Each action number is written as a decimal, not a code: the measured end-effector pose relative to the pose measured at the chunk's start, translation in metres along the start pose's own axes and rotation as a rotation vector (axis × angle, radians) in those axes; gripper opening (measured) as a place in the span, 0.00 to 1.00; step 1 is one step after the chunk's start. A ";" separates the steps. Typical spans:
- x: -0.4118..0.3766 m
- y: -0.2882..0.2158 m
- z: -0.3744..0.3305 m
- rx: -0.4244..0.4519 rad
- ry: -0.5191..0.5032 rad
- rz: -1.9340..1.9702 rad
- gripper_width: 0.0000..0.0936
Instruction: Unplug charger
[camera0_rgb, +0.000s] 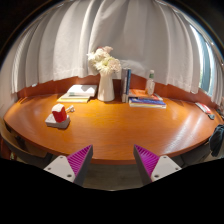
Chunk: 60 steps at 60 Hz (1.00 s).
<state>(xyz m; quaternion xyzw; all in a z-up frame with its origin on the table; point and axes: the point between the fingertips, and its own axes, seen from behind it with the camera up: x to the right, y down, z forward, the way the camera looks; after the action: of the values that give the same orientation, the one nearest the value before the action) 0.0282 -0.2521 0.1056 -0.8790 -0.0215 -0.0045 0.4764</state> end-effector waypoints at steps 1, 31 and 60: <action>-0.027 0.009 0.013 -0.009 -0.014 -0.004 0.87; -0.288 -0.054 0.175 0.027 -0.200 -0.011 0.90; -0.289 -0.078 0.214 0.014 -0.130 0.021 0.38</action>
<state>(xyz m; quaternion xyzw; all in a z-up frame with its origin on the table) -0.2662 -0.0402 0.0457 -0.8742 -0.0434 0.0578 0.4802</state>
